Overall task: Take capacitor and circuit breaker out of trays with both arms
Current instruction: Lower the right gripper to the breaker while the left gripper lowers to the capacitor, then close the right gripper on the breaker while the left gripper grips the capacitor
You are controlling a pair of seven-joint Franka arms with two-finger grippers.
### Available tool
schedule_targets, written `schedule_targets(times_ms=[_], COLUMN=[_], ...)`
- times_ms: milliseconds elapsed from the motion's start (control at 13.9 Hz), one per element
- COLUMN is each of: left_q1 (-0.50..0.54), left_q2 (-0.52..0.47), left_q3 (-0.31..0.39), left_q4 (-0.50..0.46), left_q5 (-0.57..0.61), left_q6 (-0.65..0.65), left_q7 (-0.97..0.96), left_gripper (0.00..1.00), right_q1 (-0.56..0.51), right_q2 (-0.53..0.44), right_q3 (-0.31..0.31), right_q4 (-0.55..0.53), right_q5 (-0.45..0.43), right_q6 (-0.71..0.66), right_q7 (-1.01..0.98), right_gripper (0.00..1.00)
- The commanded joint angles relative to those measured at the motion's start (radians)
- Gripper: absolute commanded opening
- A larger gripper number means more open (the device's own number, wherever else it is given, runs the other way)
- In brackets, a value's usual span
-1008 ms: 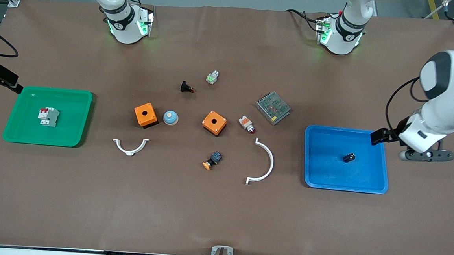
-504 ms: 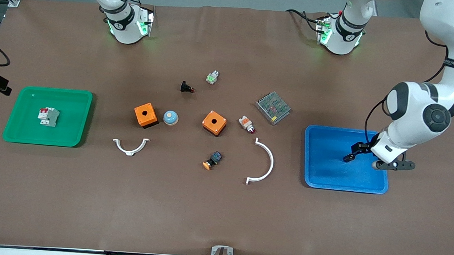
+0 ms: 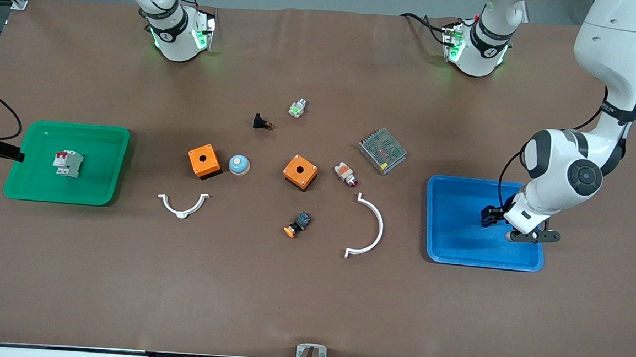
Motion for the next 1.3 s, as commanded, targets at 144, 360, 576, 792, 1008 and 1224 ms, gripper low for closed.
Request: schedule_targets(times_ms=[144, 360, 576, 792, 1008, 1224], left_q1=[0.008, 0.005, 0.002, -0.004, -0.009, -0.033], left_q2=[0.033, 0.034, 0.033, -0.015, -0.064, -0.058], left_q3=[-0.010, -0.011, -0.013, -0.034, -0.099, -0.174], left_q4=[0.002, -0.008, -0.006, 0.011, 0.064, 0.158], left_q5=[0.016, 0.016, 0.016, 0.016, 0.016, 0.016], left_q6=[0.040, 0.036, 0.034, 0.024, -0.050, -0.140], left_q7=[0.000, -0.003, 0.000, -0.003, -0.021, -0.061], left_gripper=[0.49, 0.42, 0.12, 0.01, 0.00, 0.00], right_q1=[-0.077, -0.096, -0.108, -0.114, -0.120, -0.125], right_q2=[0.021, 0.071, 0.091, 0.122, 0.134, 0.142], right_q3=[0.021, 0.021, 0.022, 0.024, 0.025, 0.025], right_q4=[-0.179, -0.217, -0.283, -0.326, -0.347, -0.357], right_q5=[-0.004, -0.001, 0.002, 0.003, 0.003, 0.003], right_q6=[0.190, 0.304, 0.414, 0.487, 0.504, 0.499], right_q7=[-0.104, -0.123, -0.124, -0.124, -0.124, -0.130], right_gripper=[1.00, 1.00, 1.00, 1.00, 0.94, 0.76])
